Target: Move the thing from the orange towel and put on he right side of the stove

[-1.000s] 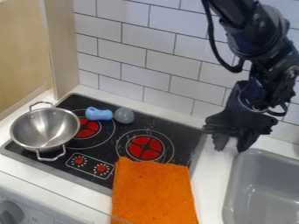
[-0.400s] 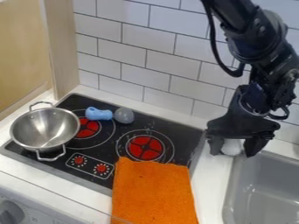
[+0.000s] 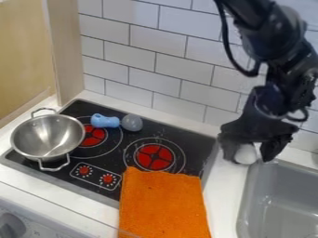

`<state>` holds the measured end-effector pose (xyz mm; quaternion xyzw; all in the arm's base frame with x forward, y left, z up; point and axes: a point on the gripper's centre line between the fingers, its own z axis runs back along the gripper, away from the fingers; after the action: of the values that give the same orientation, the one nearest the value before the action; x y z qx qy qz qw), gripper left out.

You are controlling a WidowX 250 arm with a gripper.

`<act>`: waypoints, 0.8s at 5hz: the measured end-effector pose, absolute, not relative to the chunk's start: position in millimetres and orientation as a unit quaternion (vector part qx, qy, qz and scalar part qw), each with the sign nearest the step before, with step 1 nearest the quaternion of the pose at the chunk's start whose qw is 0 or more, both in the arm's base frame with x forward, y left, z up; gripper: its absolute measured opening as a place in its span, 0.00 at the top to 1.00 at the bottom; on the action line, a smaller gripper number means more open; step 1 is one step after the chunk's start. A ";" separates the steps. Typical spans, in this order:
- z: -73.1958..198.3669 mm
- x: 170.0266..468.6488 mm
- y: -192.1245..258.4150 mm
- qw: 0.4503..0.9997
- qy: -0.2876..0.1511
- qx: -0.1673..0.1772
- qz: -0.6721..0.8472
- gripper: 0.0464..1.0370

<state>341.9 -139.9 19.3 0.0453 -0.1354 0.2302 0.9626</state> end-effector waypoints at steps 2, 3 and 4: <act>58.9 329.3 -132.1 0.957 -0.167 0.023 0.236 0.04; 80.9 318.2 -125.1 0.953 -0.187 0.010 0.239 0.04; 82.8 318.7 -125.3 0.952 -0.189 0.008 0.240 0.04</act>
<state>318.7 -125.3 82.8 0.0083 -0.1893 0.2396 0.9522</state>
